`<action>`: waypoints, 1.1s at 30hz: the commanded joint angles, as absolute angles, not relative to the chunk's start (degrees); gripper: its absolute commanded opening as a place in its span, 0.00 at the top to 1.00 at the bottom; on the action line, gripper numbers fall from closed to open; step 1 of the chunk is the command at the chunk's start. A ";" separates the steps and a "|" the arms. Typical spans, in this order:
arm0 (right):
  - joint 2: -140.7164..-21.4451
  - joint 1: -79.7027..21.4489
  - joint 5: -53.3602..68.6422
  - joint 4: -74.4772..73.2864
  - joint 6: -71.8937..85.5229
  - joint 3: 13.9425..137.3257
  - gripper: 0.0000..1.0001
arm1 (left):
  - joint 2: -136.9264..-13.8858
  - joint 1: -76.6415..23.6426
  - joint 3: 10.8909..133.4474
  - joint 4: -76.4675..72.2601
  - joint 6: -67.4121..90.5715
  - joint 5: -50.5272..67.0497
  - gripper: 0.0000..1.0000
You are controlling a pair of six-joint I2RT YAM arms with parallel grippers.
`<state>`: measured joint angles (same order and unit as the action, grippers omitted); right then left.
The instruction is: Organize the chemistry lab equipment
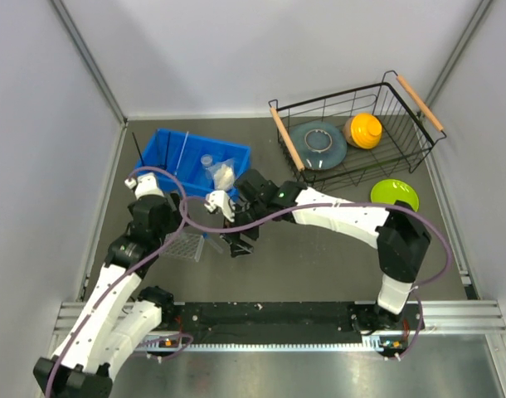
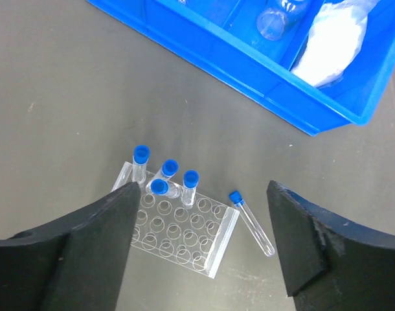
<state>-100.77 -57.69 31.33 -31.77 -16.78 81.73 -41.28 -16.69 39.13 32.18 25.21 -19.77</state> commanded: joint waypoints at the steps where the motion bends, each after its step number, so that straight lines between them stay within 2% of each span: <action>1: -104.93 -60.82 25.07 -29.71 -12.50 86.57 0.25 | -35.35 -16.17 41.31 35.32 25.93 -20.56 0.11; 2: -106.16 -61.78 21.48 -29.53 -11.52 87.27 0.25 | -34.46 -16.17 41.31 36.90 26.19 -21.00 0.11; 4: -109.32 -62.31 19.08 -29.53 -9.07 89.46 0.26 | -31.83 -16.00 41.92 39.45 27.85 -23.45 0.03; 6: -111.08 -62.58 16.18 -29.53 -8.00 91.48 0.26 | -30.15 -15.91 42.45 43.49 29.17 -25.65 0.01; 14: -116.80 -62.93 11.78 -28.83 -5.01 93.87 0.28 | -24.61 -15.82 44.74 50.36 34.63 -36.29 0.01; 20: -120.75 -62.84 9.41 -27.95 -2.90 95.62 0.30 | -26.45 -15.73 47.54 50.71 36.12 -34.98 0.01; 29: -124.36 -63.02 6.60 -27.95 -1.06 99.14 0.35 | -22.50 -15.82 53.35 52.29 34.89 -38.23 0.01; 30: -124.80 -63.19 6.07 -27.95 -0.88 99.40 0.39 | -21.89 -15.82 53.52 52.38 34.89 -38.32 0.01; 33: -125.77 -63.46 4.49 -27.95 -0.53 99.84 0.40 | -20.14 -15.82 53.79 53.00 34.89 -39.81 0.02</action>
